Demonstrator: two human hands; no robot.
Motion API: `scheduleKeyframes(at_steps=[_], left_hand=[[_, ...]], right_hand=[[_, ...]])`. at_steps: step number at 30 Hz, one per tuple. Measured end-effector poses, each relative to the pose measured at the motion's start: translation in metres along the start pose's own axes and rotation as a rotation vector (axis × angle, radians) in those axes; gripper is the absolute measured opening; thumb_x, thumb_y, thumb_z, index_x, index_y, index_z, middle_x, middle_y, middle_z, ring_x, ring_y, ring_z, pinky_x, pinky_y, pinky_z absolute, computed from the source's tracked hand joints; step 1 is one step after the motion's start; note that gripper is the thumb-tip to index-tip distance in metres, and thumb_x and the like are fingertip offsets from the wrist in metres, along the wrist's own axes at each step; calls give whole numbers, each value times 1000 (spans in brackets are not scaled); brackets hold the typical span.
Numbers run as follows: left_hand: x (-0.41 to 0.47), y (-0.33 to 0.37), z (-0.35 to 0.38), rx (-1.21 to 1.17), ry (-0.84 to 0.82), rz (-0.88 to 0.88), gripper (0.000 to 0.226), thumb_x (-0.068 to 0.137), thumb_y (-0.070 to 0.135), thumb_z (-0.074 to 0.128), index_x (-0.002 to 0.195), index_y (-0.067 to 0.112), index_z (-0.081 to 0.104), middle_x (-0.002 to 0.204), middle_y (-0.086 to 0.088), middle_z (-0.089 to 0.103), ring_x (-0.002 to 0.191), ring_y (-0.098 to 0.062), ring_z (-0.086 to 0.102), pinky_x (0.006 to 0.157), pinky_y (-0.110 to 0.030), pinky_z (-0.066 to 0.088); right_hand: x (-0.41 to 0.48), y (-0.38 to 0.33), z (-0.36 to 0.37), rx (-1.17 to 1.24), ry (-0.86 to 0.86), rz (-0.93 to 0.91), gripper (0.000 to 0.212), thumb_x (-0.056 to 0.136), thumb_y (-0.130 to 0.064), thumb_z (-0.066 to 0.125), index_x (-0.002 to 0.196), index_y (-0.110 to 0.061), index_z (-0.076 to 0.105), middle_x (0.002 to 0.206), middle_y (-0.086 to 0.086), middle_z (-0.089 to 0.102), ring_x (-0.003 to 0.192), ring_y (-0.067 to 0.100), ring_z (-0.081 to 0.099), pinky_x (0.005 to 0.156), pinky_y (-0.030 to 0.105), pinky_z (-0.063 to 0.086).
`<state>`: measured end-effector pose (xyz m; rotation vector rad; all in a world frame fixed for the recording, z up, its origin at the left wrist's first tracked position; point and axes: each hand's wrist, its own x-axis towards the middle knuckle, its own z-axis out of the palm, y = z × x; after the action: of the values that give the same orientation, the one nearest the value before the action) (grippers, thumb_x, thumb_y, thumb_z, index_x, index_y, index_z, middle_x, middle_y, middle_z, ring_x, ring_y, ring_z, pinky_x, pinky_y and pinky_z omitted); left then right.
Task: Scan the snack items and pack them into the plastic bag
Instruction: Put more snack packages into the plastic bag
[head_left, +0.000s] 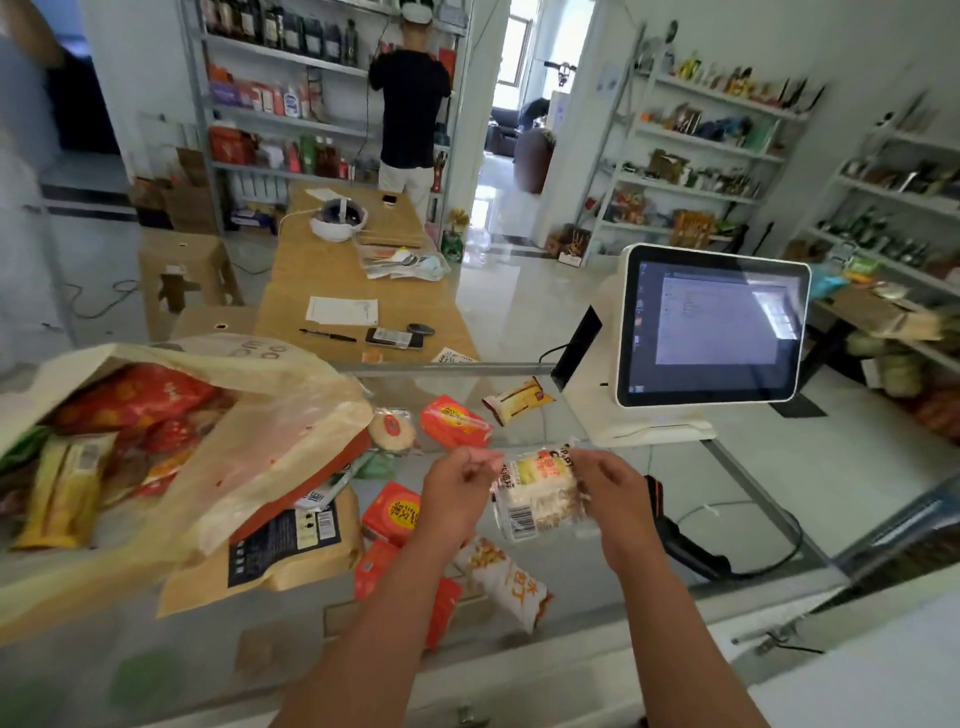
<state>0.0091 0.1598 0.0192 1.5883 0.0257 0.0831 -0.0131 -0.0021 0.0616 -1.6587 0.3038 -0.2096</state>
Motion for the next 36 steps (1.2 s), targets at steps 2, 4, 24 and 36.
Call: scheduleKeyframes(at_steps=[2,4,24,36], left_hand=[[1,1,2,28,18,19,5,91,12,64,90,12,69,83,10,65,80,2,59,64,-3,43],[3,2,6,40,45,15,8,90,12,66,83,14,69,79,12,64,78,1,59,63,-4,42],[23,16,111,77,-359,-134,20,90,26,65,107,16,66,93,-4,71,80,-15,65,68,-30,52],[31,-8,143,-454,101,-240,36,91,32,57,122,13,59,113,-14,69,102,-29,67,89,-43,53]], right_hand=[[1,-4,-2,-10,7,-41,16,92,-23,59,82,-13,67,80,3,68,74,15,62,67,28,51],[2,-5,-2,-7,29,-47,16,93,-21,57,83,-11,64,78,3,66,71,14,60,60,23,49],[92,-12,-78,-249,-287,-244,6,83,-21,71,79,-19,73,74,-4,70,69,8,63,65,20,49],[102,43,-97,46,-595,337,10,85,-7,69,92,-1,69,80,13,71,65,18,67,61,27,57]])
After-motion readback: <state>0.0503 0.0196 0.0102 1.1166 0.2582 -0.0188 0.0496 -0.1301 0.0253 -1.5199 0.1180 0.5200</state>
